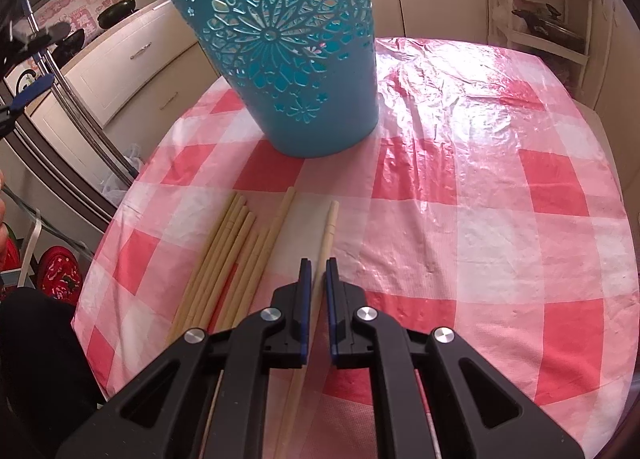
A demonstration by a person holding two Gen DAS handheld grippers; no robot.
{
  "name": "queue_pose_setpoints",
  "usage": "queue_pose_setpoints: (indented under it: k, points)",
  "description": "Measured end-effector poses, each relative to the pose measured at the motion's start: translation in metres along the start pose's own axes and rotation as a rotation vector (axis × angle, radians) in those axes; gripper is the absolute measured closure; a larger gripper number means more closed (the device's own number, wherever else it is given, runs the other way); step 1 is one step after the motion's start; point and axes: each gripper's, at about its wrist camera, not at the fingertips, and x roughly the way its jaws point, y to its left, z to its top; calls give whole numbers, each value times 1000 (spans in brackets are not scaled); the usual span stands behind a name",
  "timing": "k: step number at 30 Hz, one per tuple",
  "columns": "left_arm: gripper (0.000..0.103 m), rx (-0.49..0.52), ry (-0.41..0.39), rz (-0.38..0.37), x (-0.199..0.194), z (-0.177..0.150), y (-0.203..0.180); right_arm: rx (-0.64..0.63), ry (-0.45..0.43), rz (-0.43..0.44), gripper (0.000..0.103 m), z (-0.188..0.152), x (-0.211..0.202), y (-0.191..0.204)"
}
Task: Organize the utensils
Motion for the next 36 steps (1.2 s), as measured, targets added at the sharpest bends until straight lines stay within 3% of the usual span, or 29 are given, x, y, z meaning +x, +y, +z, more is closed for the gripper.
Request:
queue_pose_setpoints:
  k: [3,6,15,26,36]
  points:
    - [24,-26,28,60,10,-15,21,-26,10,-31,95,1,1,5]
    - [24,-111,63,19,17,-10,39,-46,22,-63,95,3,3,10]
    - [24,-110,112,-13,29,-17,34,-111,10,-170,96,0,6,28]
    - [24,-124,178,-16,46,-26,36,-102,52,-164,96,0,2,26]
    - [24,-112,209,-7,55,-33,34,41,-23,-26,97,-16,-36,12]
